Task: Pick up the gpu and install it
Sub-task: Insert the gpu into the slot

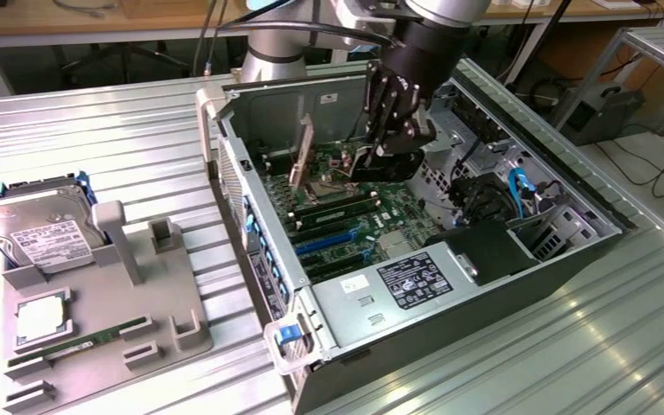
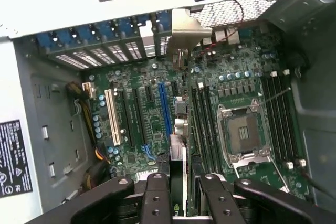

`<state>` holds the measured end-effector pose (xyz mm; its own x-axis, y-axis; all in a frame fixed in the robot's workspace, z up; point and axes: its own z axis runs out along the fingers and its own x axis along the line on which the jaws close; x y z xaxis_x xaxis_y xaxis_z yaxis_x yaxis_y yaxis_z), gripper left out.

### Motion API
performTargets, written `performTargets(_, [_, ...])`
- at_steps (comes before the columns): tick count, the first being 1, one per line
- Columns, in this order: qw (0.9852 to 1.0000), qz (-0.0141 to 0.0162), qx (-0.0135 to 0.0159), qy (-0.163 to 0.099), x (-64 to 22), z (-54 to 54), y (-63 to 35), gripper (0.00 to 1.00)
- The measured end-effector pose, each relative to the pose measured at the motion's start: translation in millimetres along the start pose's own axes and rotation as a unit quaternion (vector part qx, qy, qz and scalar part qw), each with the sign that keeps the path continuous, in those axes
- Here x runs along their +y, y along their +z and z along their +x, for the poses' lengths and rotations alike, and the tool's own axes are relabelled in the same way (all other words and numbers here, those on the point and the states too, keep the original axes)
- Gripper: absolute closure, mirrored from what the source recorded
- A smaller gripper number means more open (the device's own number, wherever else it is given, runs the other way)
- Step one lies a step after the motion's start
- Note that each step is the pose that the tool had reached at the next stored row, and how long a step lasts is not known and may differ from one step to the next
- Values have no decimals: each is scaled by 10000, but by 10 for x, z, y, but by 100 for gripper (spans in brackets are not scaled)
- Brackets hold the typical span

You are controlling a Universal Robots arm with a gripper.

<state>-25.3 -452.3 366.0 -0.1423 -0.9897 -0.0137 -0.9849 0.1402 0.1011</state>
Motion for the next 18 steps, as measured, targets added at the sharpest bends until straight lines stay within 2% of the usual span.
performTargets(3, [9996, -5, 23, -273, -2, 0, 20, 74])
performTargets(6, [9986, -8, 48, -533, -5, 1, 41, 74])
performTargets(7, [9981, -10, 56, -616, -5, 1, 48, 74])
performTargets(9, [9959, -13, 84, -898, -8, 2, 79, 74])
performTargets(10, [9955, -13, 89, -940, -6, 13, 94, 74])
performTargets(12, [9955, 5, 88, -944, 16, 36, 114, 74])
performTargets(18, [9954, 87, 84, -946, 86, 63, 184, 74])
